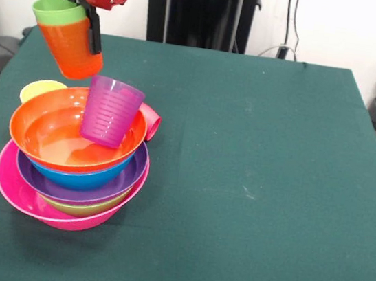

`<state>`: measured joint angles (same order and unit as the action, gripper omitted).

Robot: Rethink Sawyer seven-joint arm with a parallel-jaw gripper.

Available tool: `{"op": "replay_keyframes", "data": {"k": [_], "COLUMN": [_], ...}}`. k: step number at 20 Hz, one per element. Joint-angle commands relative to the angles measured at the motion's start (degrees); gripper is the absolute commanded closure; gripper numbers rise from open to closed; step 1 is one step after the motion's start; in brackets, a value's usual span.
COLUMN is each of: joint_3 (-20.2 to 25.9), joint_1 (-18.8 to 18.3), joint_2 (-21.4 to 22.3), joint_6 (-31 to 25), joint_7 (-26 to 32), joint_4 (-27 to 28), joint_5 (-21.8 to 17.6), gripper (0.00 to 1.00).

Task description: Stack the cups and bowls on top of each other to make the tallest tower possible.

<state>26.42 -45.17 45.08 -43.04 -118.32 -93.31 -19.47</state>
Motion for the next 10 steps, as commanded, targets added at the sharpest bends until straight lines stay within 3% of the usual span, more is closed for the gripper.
{"op": "replay_keyframes", "data": {"k": [1,8,10], "joint_3": [0.51,1.5,1.59], "joint_1": [1.86,0.93,0.92], "joint_2": [-2.03,4.22,4.25], "joint_6": [-2.25,-5.45,-5.99], "joint_7": [5.12,5.67,5.83], "joint_4": [1.61,-2.2,-1.83], "joint_5": [-2.57,0.43,0.66], "gripper": [1.0,1.0,1.0]}}
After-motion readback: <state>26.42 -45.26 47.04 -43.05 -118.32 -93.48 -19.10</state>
